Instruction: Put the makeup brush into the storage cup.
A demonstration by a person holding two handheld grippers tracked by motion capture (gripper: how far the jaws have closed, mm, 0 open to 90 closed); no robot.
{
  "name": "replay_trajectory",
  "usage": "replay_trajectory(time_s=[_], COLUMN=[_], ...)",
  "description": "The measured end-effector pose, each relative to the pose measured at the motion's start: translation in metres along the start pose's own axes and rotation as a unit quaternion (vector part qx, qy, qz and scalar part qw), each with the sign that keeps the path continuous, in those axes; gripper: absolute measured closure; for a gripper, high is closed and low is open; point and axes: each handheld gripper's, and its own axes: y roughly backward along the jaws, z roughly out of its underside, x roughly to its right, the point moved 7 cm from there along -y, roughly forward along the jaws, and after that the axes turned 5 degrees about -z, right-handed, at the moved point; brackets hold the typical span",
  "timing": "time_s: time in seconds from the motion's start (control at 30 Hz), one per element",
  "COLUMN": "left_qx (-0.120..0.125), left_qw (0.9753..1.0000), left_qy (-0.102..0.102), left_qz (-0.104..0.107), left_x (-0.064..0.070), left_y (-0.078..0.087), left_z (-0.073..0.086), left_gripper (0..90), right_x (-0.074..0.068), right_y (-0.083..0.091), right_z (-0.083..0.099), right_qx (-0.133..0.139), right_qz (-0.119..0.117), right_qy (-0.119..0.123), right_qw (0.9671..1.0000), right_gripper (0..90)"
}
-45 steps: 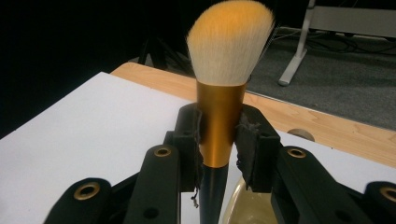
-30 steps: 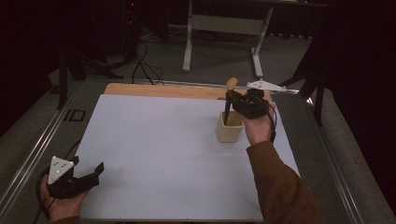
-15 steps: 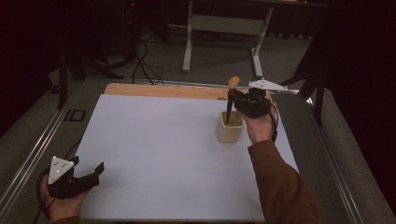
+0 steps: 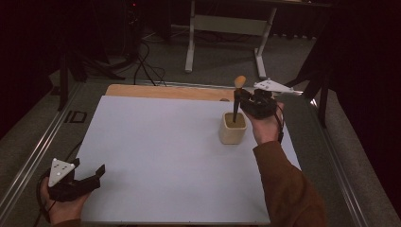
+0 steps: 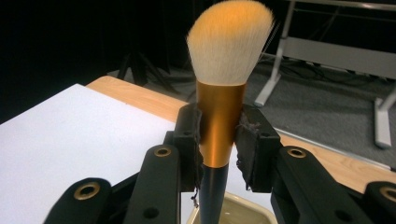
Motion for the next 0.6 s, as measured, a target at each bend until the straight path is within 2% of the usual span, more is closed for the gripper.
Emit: replay_trajectory(time_s=[0.2, 0.6], left_qx=[0.001, 0.000], left_qw=[1.0000, 1.0000], left_qy=[0.002, 0.001], left_qz=[-0.001, -0.001], left_x=[0.000, 0.000], left_y=[0.000, 0.000], left_z=[0.000, 0.000], left_gripper=[12.0, 12.0], right_x=[0.002, 0.010], right_y=[-0.001, 0.001], right_z=[0.001, 0.002], right_qx=[-0.003, -0.003], right_qz=[0.010, 0.022], right_qy=[0.013, 0.011], right_qw=[0.9999, 0.9997], right_gripper=[70.6, 70.6])
